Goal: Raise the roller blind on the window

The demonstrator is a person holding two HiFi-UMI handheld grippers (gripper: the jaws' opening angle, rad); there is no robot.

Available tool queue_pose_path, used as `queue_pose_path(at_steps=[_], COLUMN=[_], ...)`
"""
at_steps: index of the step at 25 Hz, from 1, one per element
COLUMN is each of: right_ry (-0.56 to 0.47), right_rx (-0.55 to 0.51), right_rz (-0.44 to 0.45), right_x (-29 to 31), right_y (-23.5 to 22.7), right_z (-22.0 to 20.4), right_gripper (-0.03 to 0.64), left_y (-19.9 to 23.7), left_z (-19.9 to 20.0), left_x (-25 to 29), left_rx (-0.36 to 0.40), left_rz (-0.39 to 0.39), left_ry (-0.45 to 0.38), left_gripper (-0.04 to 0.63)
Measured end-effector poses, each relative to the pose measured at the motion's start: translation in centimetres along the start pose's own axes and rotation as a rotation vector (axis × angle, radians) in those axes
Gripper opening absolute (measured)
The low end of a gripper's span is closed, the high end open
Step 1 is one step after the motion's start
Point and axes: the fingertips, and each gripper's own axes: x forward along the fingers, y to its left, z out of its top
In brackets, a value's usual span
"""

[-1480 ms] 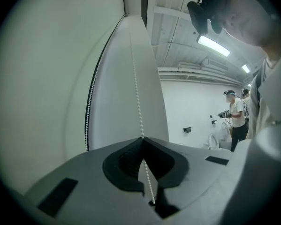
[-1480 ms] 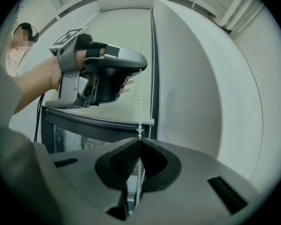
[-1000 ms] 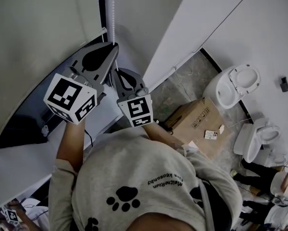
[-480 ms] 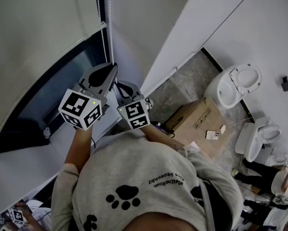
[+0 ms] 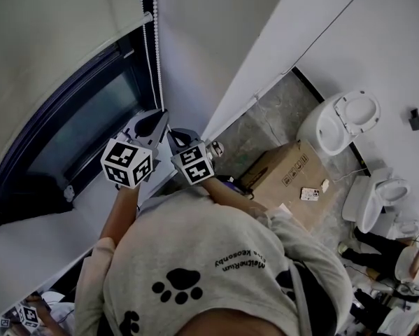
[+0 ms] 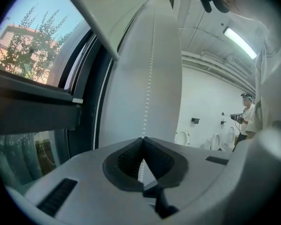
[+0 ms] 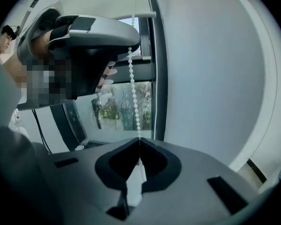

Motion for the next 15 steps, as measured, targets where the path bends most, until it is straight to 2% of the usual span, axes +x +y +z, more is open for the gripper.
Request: queue_pose_path(at_steps=[7,14,15], right_ry=[0.103,0.076,0.07], right_rx=[-0.004,-0.006,-0.002], right_rz=[0.01,0.009,0.016], right_x=[1.3,1.3,1.1], right_y=[0.2,0.3,0.4], right_z=[-4.3,-5.2,-4.8], right_gripper=[0.011,0.013,0.028], left_y=[0.5,-0.2,-0.3], left_z=[-4.6,-5.5,-5.4], left_x=[0.3,0.9,1.0], left_rx=[-0.053,-0.053,-0.052], left_rz=[-0.004,-0.034,-0.035], left_ry=[0.064,0.05,0.049], left_gripper=[0.008,0.008,0.008])
